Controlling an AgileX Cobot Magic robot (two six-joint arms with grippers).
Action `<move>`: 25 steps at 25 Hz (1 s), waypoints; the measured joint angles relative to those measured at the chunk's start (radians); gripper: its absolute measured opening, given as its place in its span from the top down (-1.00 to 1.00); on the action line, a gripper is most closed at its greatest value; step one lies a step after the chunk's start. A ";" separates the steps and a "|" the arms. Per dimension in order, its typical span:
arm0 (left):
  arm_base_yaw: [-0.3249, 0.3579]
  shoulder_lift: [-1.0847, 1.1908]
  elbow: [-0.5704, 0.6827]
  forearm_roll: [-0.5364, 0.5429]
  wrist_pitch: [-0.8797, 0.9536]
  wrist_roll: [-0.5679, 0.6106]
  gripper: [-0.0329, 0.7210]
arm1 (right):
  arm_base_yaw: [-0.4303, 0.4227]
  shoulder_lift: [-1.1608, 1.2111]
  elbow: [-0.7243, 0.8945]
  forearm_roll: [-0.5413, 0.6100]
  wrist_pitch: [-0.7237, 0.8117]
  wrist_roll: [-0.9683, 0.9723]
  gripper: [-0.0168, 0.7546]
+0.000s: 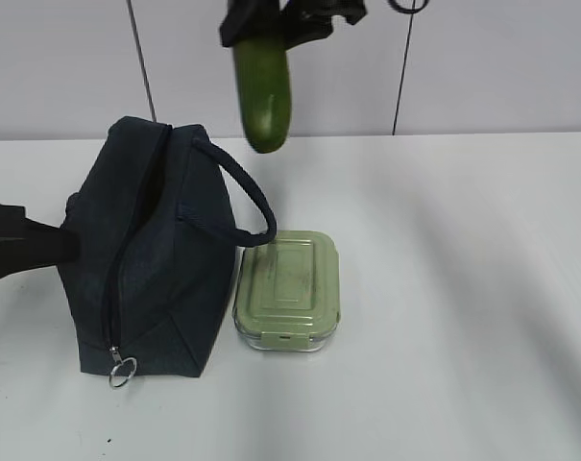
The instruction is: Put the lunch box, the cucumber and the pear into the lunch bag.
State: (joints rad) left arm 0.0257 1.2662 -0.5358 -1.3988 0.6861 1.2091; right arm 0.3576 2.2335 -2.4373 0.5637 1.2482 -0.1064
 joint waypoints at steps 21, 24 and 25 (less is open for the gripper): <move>0.000 0.000 0.000 -0.032 0.006 0.000 0.95 | 0.171 0.236 -0.002 0.068 -0.026 -0.009 -0.33; 0.000 0.000 0.000 -0.035 0.006 0.000 0.95 | 0.170 0.236 -0.007 0.043 -0.024 -0.009 -0.57; 0.000 0.000 0.000 -0.035 0.007 0.000 0.95 | 0.168 0.236 -0.013 0.038 -0.022 -0.009 -0.60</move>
State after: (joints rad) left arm 0.0257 1.2662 -0.5358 -1.4333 0.6926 1.2091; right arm 0.5254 2.4696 -2.4505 0.6018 1.2260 -0.1152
